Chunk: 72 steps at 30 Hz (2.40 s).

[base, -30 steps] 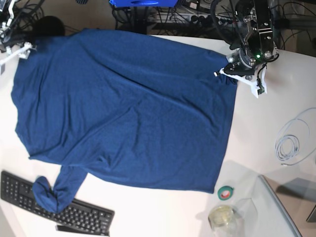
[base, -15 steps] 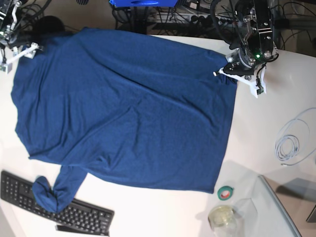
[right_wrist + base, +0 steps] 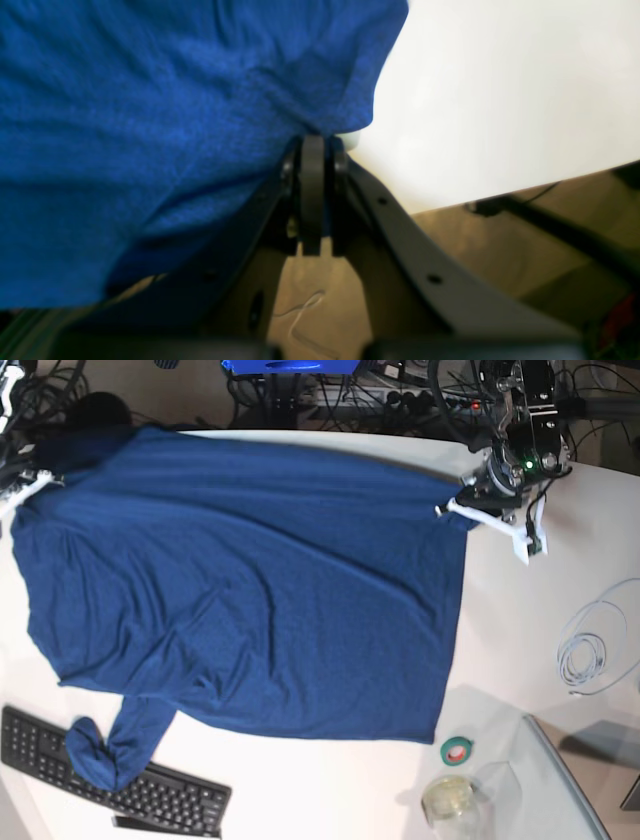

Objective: Layout the t-shirt on the table in an organized manner, then fold the t-shirt properly
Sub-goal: 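Lift the shirt with both grippers and lay it back down flatter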

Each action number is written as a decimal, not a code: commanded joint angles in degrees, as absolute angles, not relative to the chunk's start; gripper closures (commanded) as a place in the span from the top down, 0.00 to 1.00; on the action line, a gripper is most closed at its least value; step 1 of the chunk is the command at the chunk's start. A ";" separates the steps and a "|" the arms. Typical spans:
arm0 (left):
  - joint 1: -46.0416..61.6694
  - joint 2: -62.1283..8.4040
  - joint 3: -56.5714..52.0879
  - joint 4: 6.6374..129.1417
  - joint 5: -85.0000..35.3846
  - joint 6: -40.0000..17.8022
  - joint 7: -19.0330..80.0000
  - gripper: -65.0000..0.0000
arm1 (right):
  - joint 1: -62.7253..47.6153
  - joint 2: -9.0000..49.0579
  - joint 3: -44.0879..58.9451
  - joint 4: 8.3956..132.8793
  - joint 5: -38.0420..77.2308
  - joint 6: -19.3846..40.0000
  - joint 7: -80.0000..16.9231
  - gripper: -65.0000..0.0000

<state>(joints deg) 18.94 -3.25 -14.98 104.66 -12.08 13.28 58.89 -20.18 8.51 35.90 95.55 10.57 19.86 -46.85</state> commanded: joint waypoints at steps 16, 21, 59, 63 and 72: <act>-35.82 -2.68 6.02 62.73 -11.74 13.32 48.92 0.00 | 32.04 29.32 9.27 53.14 10.68 19.91 -33.36 0.01; -47.87 -2.07 5.76 65.01 -12.35 13.32 47.60 0.00 | 37.58 33.89 9.71 62.46 10.77 20.00 -32.48 0.01; 5.05 -5.14 -4.53 88.57 -11.65 13.23 40.04 0.00 | -4.09 21.41 21.67 81.89 10.77 19.74 -40.13 0.00; 10.33 -5.32 -6.90 93.32 -11.65 13.32 40.04 0.00 | -6.46 20.09 25.89 84.70 10.77 19.74 -40.48 0.00; 18.68 -5.32 -13.93 101.58 -11.65 13.32 40.13 0.00 | -13.05 18.77 29.14 88.22 10.68 19.47 -43.21 0.00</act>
